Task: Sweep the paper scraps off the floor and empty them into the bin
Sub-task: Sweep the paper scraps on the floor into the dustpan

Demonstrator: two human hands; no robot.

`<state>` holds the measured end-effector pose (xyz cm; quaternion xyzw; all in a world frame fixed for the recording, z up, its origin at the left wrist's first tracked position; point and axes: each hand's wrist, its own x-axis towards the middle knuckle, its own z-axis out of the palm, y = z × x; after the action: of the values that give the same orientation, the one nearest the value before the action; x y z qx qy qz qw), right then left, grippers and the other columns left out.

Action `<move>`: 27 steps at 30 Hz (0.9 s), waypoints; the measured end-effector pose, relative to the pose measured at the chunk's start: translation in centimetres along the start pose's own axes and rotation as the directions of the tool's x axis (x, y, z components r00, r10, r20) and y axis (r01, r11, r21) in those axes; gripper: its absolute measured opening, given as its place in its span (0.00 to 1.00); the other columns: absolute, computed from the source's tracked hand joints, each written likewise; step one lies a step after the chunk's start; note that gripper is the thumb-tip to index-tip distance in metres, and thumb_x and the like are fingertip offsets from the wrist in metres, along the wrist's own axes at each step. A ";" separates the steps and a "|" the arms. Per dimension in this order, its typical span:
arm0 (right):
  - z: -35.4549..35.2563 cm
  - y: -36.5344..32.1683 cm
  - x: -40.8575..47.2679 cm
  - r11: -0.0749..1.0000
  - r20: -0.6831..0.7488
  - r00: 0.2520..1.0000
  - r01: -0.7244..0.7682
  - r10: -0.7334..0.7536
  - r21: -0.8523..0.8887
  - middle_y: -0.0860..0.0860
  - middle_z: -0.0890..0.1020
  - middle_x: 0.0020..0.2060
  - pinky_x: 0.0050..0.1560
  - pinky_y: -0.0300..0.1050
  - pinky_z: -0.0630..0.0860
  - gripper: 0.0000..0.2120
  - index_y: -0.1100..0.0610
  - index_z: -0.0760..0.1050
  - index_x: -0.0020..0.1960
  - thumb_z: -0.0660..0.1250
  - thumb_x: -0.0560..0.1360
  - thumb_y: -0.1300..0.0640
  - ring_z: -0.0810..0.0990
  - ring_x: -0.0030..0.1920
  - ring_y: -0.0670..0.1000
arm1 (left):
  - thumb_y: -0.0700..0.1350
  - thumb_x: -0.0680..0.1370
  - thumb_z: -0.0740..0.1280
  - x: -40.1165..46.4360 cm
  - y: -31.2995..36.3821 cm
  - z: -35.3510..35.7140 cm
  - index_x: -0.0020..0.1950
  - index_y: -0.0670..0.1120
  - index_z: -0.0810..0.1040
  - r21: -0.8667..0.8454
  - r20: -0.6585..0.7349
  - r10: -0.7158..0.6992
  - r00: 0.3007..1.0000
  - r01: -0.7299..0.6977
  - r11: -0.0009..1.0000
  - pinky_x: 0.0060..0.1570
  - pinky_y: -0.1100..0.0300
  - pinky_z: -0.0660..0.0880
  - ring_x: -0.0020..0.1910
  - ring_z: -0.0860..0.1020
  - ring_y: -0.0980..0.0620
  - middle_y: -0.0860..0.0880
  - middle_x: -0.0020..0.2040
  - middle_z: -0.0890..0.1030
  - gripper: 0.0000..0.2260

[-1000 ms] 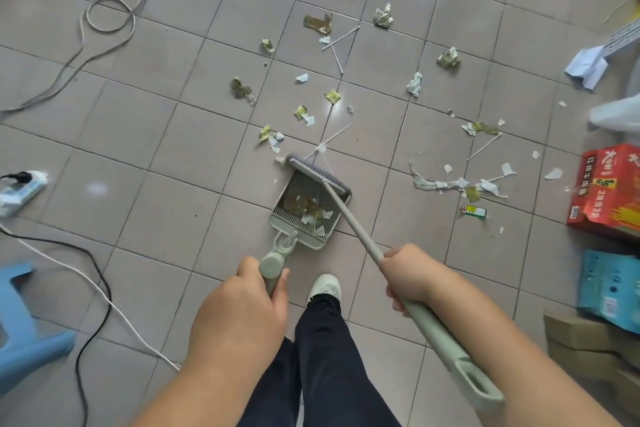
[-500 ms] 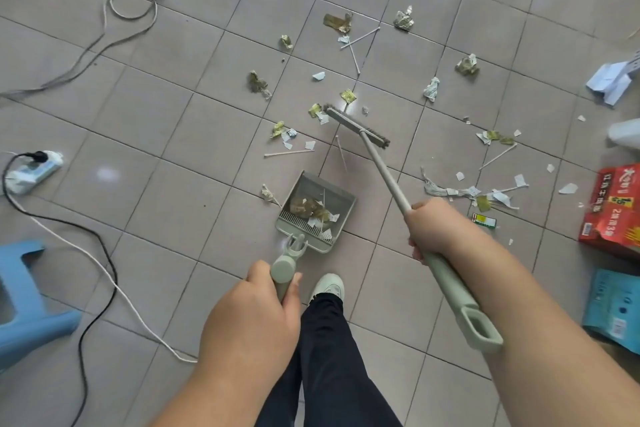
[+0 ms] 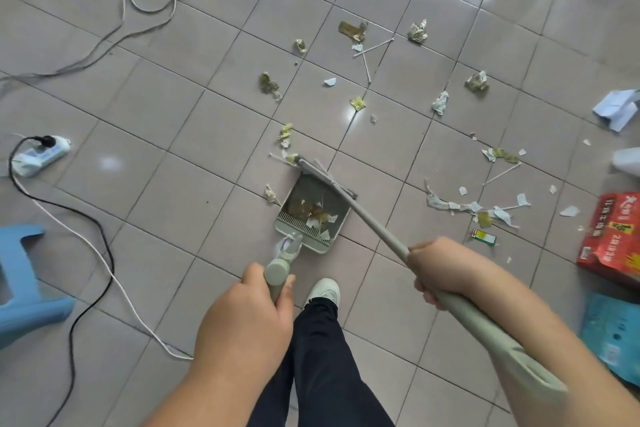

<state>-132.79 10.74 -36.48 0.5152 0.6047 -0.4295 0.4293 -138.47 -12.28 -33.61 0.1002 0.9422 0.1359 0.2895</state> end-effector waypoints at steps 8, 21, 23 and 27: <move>-2.1 2.4 -5.8 0.995 -0.034 0.994 0.099 -0.100 -0.016 0.53 0.73 0.26 0.21 0.35 0.69 0.12 0.52 0.77 0.54 0.55 0.80 0.56 0.70 0.18 0.50 | 0.58 0.78 0.56 0.3 0.5 0.1 0.43 0.47 0.64 0.010 -0.008 0.009 1.000 -0.009 1.000 0.33 0.56 0.68 0.38 0.79 0.43 0.49 0.30 0.70 0.15; 4.5 -4.2 4.2 0.997 -0.054 0.999 0.004 -0.009 -0.079 0.60 0.74 0.29 0.27 0.42 0.70 0.13 0.67 0.67 0.60 0.51 0.78 0.67 0.73 0.24 0.54 | 0.58 0.78 0.55 0.3 0.6 0.1 0.44 0.47 0.65 0.025 0.009 -0.002 1.000 0.002 1.000 0.35 0.56 0.71 0.37 0.77 0.46 0.50 0.33 0.73 0.14; 4.3 -2.7 2.6 0.996 -0.008 1.000 0.001 -0.002 -0.092 0.59 0.74 0.30 0.26 0.39 0.71 0.12 0.65 0.68 0.57 0.50 0.78 0.65 0.72 0.21 0.52 | 0.58 0.78 0.55 0.3 0.6 0.1 0.44 0.47 0.65 0.022 0.007 -0.003 1.000 0.002 1.000 0.34 0.57 0.70 0.36 0.77 0.46 0.49 0.33 0.74 0.14; 1.4 0.0 -1.2 0.995 0.028 1.000 0.013 -0.010 -0.094 0.56 0.74 0.28 0.22 0.34 0.70 0.15 0.62 0.73 0.56 0.51 0.78 0.62 0.70 0.16 0.50 | 0.58 0.78 0.54 0.3 0.5 0.1 0.44 0.47 0.64 0.032 0.004 0.000 1.000 0.000 1.000 0.33 0.57 0.69 0.39 0.79 0.45 0.49 0.34 0.73 0.15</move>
<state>-132.53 9.12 -35.70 0.4849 0.6216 -0.4099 0.4588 -138.55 -11.69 -33.69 0.1052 0.9436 0.1208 0.2898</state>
